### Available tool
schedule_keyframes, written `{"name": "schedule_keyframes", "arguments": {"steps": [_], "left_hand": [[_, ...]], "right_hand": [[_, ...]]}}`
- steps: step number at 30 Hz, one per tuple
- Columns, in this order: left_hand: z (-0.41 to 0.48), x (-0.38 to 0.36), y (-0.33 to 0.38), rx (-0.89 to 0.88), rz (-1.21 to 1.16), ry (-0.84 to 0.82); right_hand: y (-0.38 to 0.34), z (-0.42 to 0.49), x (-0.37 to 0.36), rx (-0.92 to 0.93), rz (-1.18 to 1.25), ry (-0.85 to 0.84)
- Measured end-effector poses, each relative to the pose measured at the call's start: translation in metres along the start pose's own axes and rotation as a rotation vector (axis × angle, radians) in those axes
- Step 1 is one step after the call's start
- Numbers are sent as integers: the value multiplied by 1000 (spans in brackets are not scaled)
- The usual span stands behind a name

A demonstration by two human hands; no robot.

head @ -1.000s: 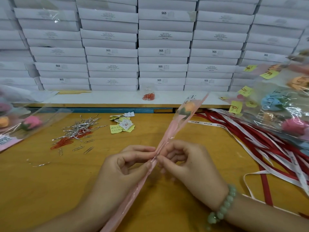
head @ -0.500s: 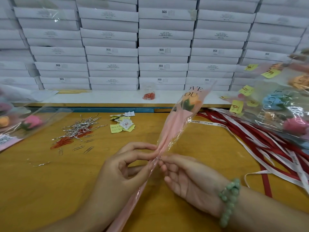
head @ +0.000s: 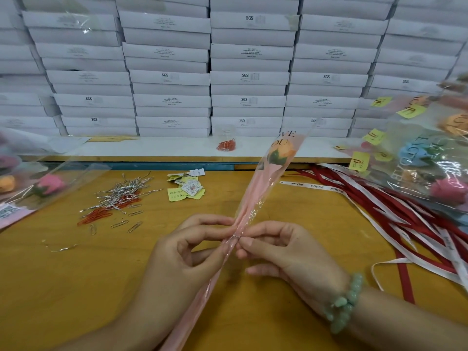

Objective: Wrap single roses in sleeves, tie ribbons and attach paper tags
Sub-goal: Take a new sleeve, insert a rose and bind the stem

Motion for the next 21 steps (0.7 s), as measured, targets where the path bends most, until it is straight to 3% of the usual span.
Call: {"name": "schedule_keyframes", "arguments": {"steps": [5, 10, 14, 18, 21], "left_hand": [[-1, -1, 1, -4, 6, -6], [-2, -2, 4, -2, -1, -2], [-3, -4, 8, -41, 64, 3], [-5, -7, 13, -145, 164, -32], [-8, -9, 15, -227, 239, -63]], "right_hand": [[-2, 0, 0, 84, -119, 3], [3, 1, -1, 34, -147, -15], [9, 2, -4, -98, -92, -59], [16, -2, -7, -372, 161, -132], [15, -5, -9, -438, 219, -162]]}}
Point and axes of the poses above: each hand's wrist, its own z-axis towards the middle knuckle, its own x-axis out of the back of the hand, y = z × x, the point moved 4 cm from there along z, towards the middle knuckle, and after that the axes turned 9 degrees about y, right-handed, at the moved point
